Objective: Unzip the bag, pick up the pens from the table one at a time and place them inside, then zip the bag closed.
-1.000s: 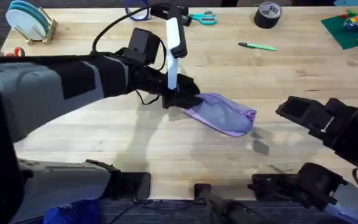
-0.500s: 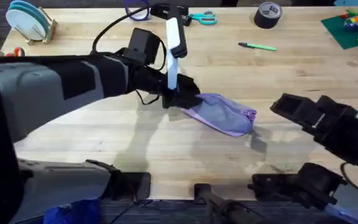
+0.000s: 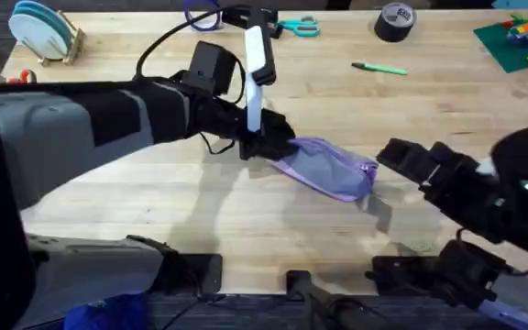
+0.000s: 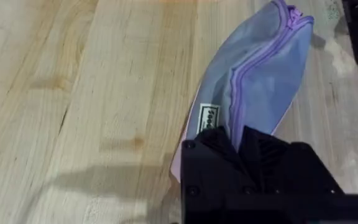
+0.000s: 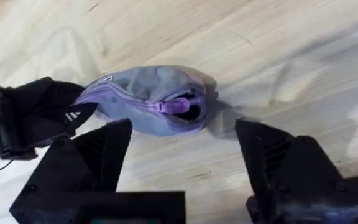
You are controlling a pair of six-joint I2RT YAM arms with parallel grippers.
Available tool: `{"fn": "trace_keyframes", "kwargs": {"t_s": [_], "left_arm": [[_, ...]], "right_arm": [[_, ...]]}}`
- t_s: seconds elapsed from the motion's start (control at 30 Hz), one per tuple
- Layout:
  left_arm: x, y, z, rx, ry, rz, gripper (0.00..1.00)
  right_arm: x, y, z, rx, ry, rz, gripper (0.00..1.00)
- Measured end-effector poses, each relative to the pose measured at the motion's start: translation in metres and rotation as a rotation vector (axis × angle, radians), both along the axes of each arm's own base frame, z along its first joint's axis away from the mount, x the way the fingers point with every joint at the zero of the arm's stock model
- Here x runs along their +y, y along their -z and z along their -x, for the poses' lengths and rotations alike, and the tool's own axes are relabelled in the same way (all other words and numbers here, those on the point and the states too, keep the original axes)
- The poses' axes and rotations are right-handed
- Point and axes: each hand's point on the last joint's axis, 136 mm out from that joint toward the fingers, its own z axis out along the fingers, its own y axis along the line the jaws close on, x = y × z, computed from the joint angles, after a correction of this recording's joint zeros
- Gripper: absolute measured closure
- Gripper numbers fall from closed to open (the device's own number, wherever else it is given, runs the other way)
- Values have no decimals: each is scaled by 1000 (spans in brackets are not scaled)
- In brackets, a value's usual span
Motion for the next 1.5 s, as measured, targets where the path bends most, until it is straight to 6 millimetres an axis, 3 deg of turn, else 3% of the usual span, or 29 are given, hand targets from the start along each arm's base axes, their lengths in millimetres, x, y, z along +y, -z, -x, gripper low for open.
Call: {"fn": "trace_keyframes", "kwargs": {"t_s": [0.77, 1.5], "left_arm": [[0, 0, 0, 0, 0, 0, 957], [0, 0, 0, 0, 0, 0, 957]], "right_arm": [[11, 50, -7, 31, 23, -21, 5], [23, 68, -19, 15, 36, -50, 62]]}}
